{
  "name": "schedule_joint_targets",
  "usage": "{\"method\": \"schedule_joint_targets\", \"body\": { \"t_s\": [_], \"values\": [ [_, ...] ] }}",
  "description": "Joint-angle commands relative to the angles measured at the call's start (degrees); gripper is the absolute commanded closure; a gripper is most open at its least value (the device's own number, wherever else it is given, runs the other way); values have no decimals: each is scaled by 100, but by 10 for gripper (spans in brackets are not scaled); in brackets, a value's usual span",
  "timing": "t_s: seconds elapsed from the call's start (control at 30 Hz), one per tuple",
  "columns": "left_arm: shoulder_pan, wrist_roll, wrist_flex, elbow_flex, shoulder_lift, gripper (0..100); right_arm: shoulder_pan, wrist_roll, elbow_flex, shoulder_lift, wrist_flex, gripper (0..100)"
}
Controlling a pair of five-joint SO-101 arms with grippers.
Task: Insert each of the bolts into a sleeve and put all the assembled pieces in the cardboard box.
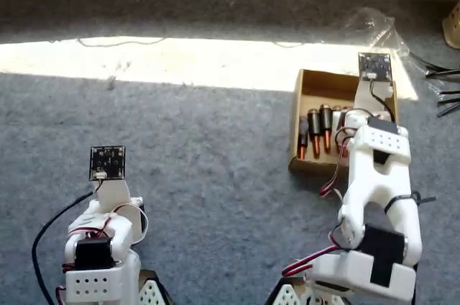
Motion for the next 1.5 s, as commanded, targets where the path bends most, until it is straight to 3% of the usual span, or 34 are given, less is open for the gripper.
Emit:
{"method": "schedule_joint_targets", "body": {
  "t_s": [0.0,0.37,0.57,0.63,0.77,1.03,1.47],
  "values": [
    [-48,-44,26,145,-75,995,189,53,-971,611,-189,995],
    [-48,-26,26,145,-75,995,268,62,-2018,1745,-180,993],
    [-48,-26,26,145,-75,995,171,62,-2000,1736,-180,811],
    [-75,-26,26,145,-75,995,163,62,-1991,1727,-180,793],
    [-75,-35,26,145,-75,995,163,62,-2026,1710,101,820],
    [-75,-26,26,145,-75,995,-312,62,-3116,998,2492,997],
    [-75,-9,18,145,-84,995,-963,18,-3178,-1446,3653,993]
  ]
}}
